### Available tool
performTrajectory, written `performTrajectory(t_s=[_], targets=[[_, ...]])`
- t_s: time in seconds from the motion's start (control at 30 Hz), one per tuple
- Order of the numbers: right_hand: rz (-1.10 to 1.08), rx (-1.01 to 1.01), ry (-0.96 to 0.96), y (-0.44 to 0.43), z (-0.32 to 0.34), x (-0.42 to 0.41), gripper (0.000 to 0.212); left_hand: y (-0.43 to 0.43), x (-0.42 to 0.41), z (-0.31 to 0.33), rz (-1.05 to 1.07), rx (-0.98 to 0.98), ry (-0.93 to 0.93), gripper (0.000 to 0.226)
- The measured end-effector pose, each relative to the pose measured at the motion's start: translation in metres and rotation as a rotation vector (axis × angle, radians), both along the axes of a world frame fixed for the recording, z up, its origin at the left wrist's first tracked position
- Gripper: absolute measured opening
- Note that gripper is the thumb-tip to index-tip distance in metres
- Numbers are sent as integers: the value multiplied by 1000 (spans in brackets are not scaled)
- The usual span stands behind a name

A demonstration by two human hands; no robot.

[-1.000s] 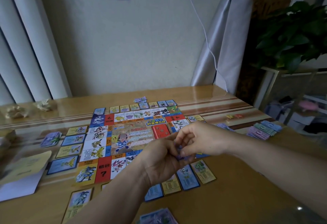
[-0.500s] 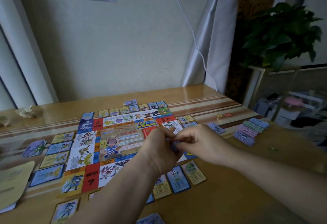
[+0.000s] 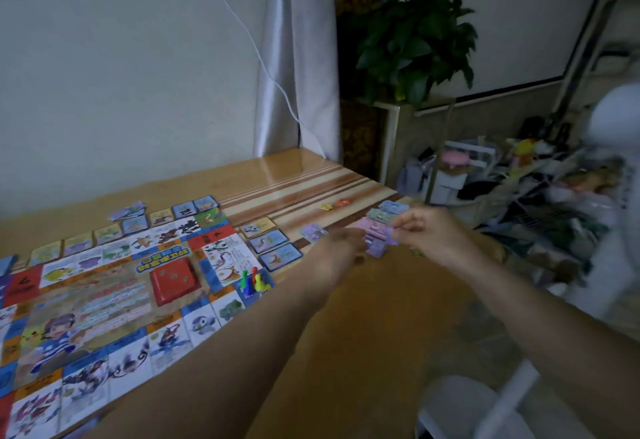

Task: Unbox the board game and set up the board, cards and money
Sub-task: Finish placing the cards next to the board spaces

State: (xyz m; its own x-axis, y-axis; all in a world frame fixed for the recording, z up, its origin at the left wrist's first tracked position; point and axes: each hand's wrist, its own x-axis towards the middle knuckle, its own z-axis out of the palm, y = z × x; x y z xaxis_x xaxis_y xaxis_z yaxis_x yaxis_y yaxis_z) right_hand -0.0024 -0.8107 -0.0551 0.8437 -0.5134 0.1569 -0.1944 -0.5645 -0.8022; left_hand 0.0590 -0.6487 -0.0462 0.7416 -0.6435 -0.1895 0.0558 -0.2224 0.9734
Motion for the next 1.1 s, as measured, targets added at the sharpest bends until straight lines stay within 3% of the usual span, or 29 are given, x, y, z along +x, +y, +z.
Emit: performTrajectory(t_s=[0.07, 0.13, 0.27, 0.47, 0.63, 0.87, 1.1], targets=[[-77, -42, 129, -33, -11, -3, 7, -7, 7, -18, -185, 328, -497, 32], [-103, -79, 215, -54, -23, -2, 6, -13, 12, -31, -302, 561, -829, 35], [-112, -155, 239, -68, -40, 3, 11, -19, 15, -45, -401, 707, -1077, 35], [-79, -248, 263, -69, -44, 8, 22, -17, 30, -50, -462, 617, -1049, 32], [-49, -328, 179, -69, -22, 29, 19, -19, 47, -48, -469, 557, -954, 26], [179, -486, 410, -67, 4, 78, 25, -27, 60, -49, -470, 606, -1032, 31], [281, -478, 408, -57, 9, 108, 24, -17, 67, -40, -505, 597, -1061, 32]])
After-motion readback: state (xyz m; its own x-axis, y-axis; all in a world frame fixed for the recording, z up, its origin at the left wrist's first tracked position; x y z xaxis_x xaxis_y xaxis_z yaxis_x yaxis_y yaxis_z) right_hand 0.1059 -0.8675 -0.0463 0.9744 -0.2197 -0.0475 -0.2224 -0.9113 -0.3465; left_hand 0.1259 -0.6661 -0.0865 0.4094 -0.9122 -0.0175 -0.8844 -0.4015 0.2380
